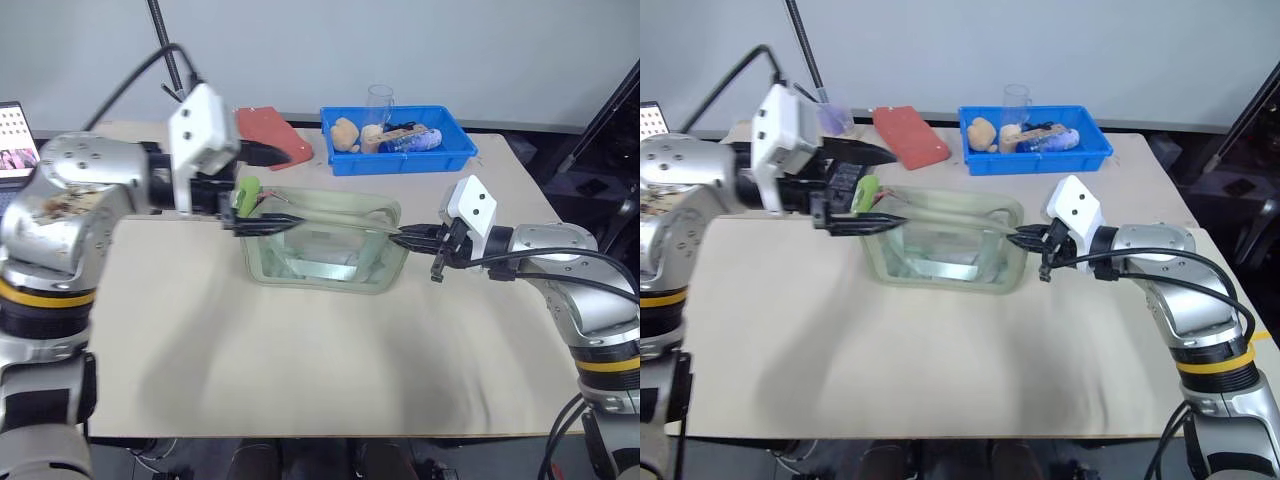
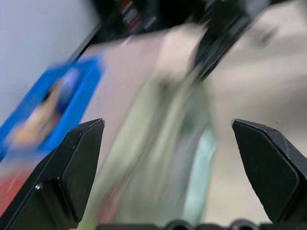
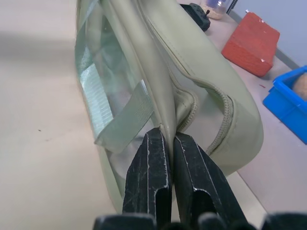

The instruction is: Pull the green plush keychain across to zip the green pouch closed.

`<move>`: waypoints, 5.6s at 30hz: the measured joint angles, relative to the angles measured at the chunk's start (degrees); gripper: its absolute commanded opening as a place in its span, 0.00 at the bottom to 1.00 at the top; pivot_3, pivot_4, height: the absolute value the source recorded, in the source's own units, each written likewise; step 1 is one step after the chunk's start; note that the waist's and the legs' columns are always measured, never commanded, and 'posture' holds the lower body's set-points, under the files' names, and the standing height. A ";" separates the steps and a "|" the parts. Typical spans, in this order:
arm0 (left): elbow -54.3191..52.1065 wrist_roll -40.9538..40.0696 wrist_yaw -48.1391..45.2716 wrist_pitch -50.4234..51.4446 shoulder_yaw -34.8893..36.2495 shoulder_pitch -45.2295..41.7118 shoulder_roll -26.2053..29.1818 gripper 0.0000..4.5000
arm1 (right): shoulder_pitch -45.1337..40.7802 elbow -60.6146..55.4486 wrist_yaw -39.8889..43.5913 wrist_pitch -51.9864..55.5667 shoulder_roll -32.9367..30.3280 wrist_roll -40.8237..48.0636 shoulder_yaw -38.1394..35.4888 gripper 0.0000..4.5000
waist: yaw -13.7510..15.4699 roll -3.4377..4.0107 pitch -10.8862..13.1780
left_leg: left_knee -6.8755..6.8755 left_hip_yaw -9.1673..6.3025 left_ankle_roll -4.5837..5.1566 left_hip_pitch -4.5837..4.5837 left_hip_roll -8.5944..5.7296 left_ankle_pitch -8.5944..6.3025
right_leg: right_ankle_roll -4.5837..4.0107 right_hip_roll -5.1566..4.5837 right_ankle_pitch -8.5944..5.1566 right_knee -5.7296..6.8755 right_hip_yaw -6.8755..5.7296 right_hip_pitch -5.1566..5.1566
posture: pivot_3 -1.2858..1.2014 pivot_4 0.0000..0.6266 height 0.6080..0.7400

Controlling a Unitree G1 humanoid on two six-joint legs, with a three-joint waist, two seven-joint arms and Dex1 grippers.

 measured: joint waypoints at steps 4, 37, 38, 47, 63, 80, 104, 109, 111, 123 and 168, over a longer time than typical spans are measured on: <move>2.57 0.59 2.03 -0.28 4.63 7.51 1.48 1.00 | -1.12 1.76 0.82 -2.47 0.08 -2.54 0.59 0.01 | 0.35 0.00 0.00 | 0.02 0.07 -0.01 -0.01 -0.01 0.00 | -0.04 -0.07 -0.01 -0.04 0.00 0.01 | 0.52 0.24 1.00; 26.25 11.52 10.52 -16.32 1.14 2.67 -14.21 0.82 | -1.07 0.76 1.59 -2.16 0.74 -3.10 0.35 0.00 | 0.55 -0.02 0.00 | 0.02 0.08 -0.02 -0.04 -0.01 0.00 | -0.06 -0.06 0.27 -0.02 -0.02 0.01 | 0.52 0.24 1.00; 26.25 11.52 10.35 -16.36 1.15 2.67 -14.28 0.72 | -1.07 0.74 1.55 -2.16 0.69 -3.11 0.34 0.00 | 0.55 -0.02 0.00 | 0.03 0.08 -0.02 -0.04 -0.02 0.00 | -0.06 -0.06 0.27 -0.02 -0.01 0.01 | 0.52 0.24 1.00; 26.84 11.50 9.64 -16.86 1.29 2.29 -14.41 0.01 | -0.51 0.27 0.83 -2.16 0.61 -3.34 0.24 0.00 | 0.55 -0.02 0.00 | 0.03 0.07 -0.02 -0.05 -0.02 0.00 | -0.06 -0.06 0.27 -0.02 -0.01 0.01 | 0.52 0.24 1.00; 15.97 8.86 4.05 -7.92 -6.20 -9.72 -15.91 0.01 | 0.30 0.29 -1.28 -2.19 2.17 -4.64 -0.38 0.00 | 0.55 -0.03 0.01 | 0.07 0.03 -0.02 -0.10 -0.04 0.00 | 0.09 -0.04 0.34 -0.02 -0.01 0.01 | 0.52 0.24 1.00; 21.92 11.10 1.20 -11.65 -5.71 -15.39 -15.03 0.98 | 2.30 -1.39 -2.92 -2.18 2.77 -4.75 -1.40 0.00 | 0.26 -0.03 0.01 | 0.07 0.00 -0.01 -0.12 -0.03 0.00 | 0.11 -0.02 0.34 -0.01 -0.01 0.00 | 0.52 0.24 1.00; 6.74 12.51 4.28 -11.72 -2.59 8.16 -7.66 0.02 | 0.61 -0.34 -1.52 -0.64 2.98 -4.77 -1.34 0.00 | 0.59 -0.04 0.01 | 0.10 0.05 -0.04 -0.10 -0.03 0.02 | -0.23 -0.06 0.15 0.01 -0.01 0.00 | 0.52 0.24 1.00; 8.07 13.01 3.85 -12.34 -2.63 7.36 -8.03 0.02 | 0.55 -0.46 -1.50 -0.58 3.03 -4.77 -1.34 0.00 | 0.57 -0.04 0.01 | 0.10 0.05 -0.04 -0.10 -0.03 0.02 | -0.22 -0.05 0.16 0.00 -0.01 0.00 | 0.52 0.24 1.00; 8.27 13.07 3.83 -12.34 -2.63 7.14 -8.11 0.02 | 0.55 -0.49 -1.53 -0.56 3.03 -4.77 -1.34 0.00 | 0.57 -0.04 0.01 | 0.10 0.05 -0.04 -0.11 -0.03 0.02 | -0.22 -0.06 0.16 0.00 -0.01 -0.01 | 0.52 0.24 1.00; 10.11 13.48 3.89 -12.19 -2.57 5.22 -9.99 0.61 | 0.55 -1.50 -1.64 -0.40 3.49 -4.75 -1.24 0.00 | 0.57 -0.04 0.01 | 0.10 0.05 -0.04 -0.11 -0.03 0.02 | -0.15 -0.05 0.20 0.00 -0.01 -0.01 | 0.52 0.24 1.00; 11.49 15.45 3.46 -14.80 -4.54 5.53 -10.84 0.00 | -36.79 39.52 -5.53 3.90 27.22 -5.86 2.82 0.99 | 0.47 0.00 0.03 | 0.04 0.06 -0.04 -0.20 0.01 0.01 | 0.02 -0.04 0.33 0.13 -0.04 -0.15 | 0.52 0.24 1.00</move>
